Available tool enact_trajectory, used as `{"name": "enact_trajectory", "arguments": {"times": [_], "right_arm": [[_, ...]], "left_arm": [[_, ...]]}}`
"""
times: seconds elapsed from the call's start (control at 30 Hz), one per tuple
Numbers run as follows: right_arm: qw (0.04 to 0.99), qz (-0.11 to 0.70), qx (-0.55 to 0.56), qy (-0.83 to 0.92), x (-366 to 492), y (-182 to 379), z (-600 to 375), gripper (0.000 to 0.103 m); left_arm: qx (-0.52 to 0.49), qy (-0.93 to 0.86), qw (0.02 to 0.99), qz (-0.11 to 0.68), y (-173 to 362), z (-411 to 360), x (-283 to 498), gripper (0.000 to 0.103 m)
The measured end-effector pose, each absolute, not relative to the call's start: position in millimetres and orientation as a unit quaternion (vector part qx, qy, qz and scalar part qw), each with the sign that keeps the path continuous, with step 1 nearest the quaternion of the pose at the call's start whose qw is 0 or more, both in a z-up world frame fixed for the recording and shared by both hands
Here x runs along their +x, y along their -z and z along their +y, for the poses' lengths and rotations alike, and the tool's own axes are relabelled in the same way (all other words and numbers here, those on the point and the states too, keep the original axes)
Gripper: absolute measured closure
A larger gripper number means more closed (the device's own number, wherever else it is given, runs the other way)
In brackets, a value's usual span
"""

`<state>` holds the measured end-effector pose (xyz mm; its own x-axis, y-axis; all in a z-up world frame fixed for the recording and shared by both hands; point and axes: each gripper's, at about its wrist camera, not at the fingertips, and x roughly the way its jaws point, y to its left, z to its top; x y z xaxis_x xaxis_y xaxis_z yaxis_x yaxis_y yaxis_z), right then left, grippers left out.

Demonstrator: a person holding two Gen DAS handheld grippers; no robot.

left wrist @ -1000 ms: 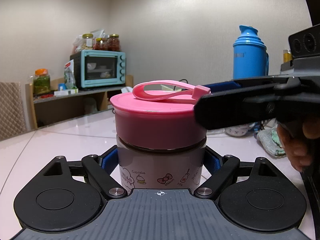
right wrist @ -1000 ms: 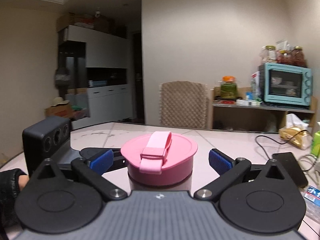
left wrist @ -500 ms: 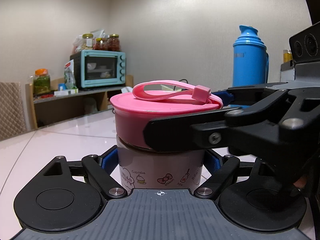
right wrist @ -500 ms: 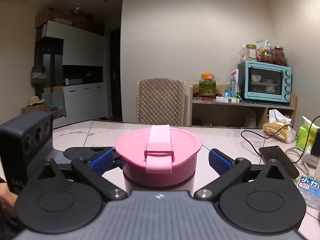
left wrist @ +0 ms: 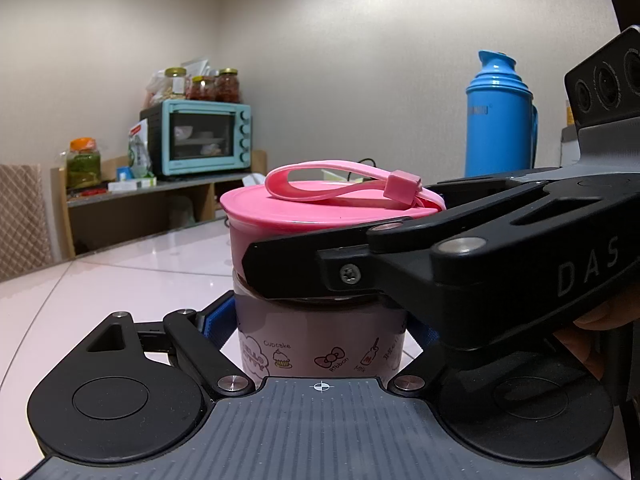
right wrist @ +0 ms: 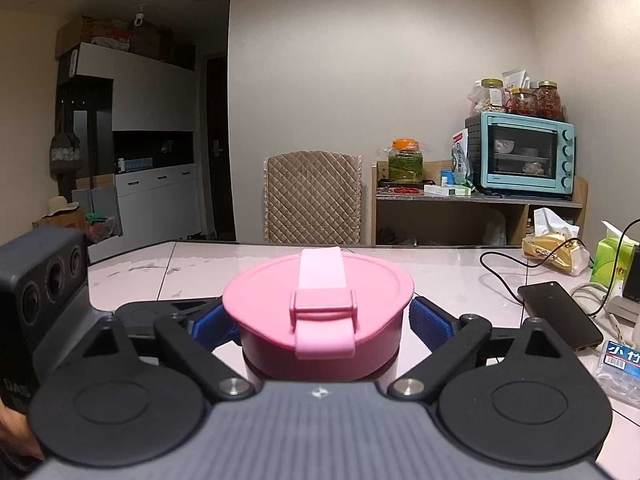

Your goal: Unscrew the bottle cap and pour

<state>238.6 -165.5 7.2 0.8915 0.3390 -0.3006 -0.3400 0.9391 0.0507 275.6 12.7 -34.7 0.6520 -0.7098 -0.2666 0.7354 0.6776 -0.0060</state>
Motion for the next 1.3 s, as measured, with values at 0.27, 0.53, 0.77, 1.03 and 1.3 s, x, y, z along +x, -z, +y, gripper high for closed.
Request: {"name": "enact_trajectory", "arguments": {"times": [0.27, 0.53, 0.77, 1.03, 1.3], "right_arm": [[0.973, 0.157, -0.001, -0.171, 237.9, -5.5, -162.6, 0.017], [0.97, 0.155, 0.002, -0.186, 238.5, -4.6, -166.2, 0.017], [0.96, 0.146, -0.016, -0.237, 240.9, -3.1, -178.4, 0.017], [0.936, 0.139, -0.03, -0.321, 252.3, -2.8, -198.8, 0.017], [0.91, 0.136, -0.04, -0.391, 263.8, -4.3, -213.4, 0.017]], "left_arm": [[0.051, 0.398, 0.907, 0.124, 34.7, 12.9, 275.6, 0.013], [0.051, 0.398, 0.907, 0.124, 34.7, 13.1, 275.6, 0.013], [0.051, 0.398, 0.907, 0.124, 34.6, 13.0, 275.4, 0.014], [0.051, 0.399, 0.907, 0.124, 34.5, 13.2, 275.3, 0.014], [0.051, 0.398, 0.907, 0.124, 34.5, 13.8, 276.0, 0.014]]}}
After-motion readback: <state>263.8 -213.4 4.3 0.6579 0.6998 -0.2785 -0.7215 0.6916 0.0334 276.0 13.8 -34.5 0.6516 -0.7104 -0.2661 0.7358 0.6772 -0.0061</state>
